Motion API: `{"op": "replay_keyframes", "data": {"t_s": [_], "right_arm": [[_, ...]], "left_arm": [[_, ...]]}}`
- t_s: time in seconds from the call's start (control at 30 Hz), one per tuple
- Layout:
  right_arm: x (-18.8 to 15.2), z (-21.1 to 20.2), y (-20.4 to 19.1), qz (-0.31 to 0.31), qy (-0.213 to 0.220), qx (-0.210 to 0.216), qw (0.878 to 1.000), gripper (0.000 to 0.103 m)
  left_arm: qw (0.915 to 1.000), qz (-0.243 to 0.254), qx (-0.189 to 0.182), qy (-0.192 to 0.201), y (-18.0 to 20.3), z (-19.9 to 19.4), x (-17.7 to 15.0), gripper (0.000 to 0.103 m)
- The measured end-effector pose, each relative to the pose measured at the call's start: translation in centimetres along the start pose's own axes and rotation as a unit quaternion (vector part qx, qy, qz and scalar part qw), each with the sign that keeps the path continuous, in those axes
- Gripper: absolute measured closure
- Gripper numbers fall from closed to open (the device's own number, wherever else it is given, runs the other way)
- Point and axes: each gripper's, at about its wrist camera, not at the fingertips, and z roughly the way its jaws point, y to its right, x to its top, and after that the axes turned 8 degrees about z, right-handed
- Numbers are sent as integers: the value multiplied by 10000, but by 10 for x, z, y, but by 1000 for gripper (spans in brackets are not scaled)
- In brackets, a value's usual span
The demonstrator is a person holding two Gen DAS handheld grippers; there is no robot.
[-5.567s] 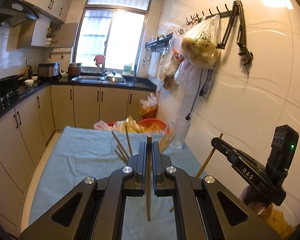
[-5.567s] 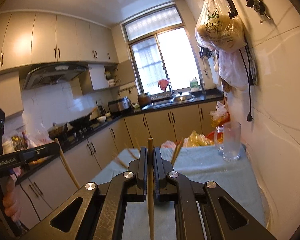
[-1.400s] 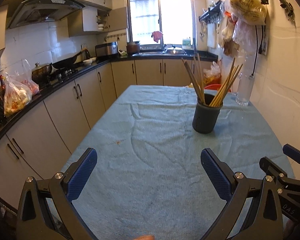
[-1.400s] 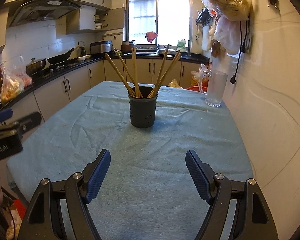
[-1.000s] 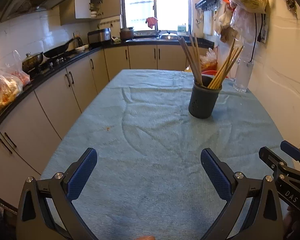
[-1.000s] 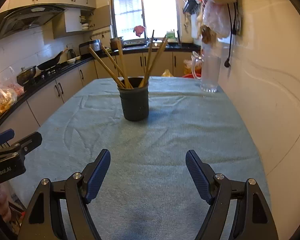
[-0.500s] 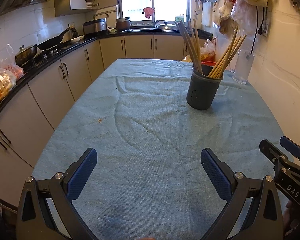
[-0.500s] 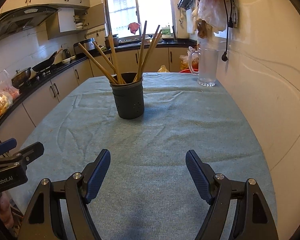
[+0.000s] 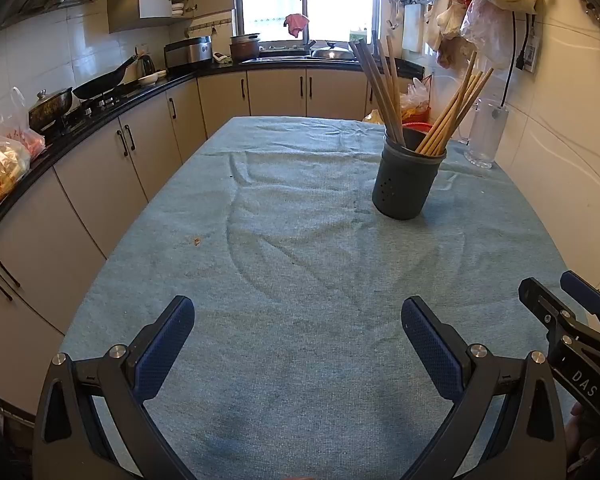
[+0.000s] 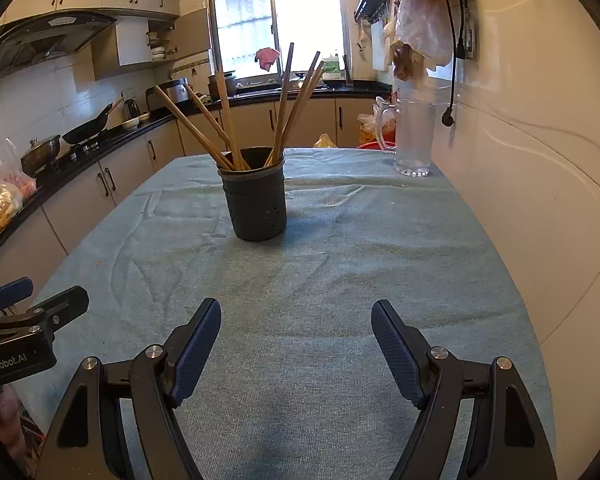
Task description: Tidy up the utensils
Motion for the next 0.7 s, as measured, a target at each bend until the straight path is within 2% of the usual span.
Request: {"op": "replay_keyframes", "data": {"t_s": [0.7], "right_arm": [[-1,-4,2,23,65,17,10000,21]], "left_arm": [[10000,13,14,17,2,-2,0,0]]}}
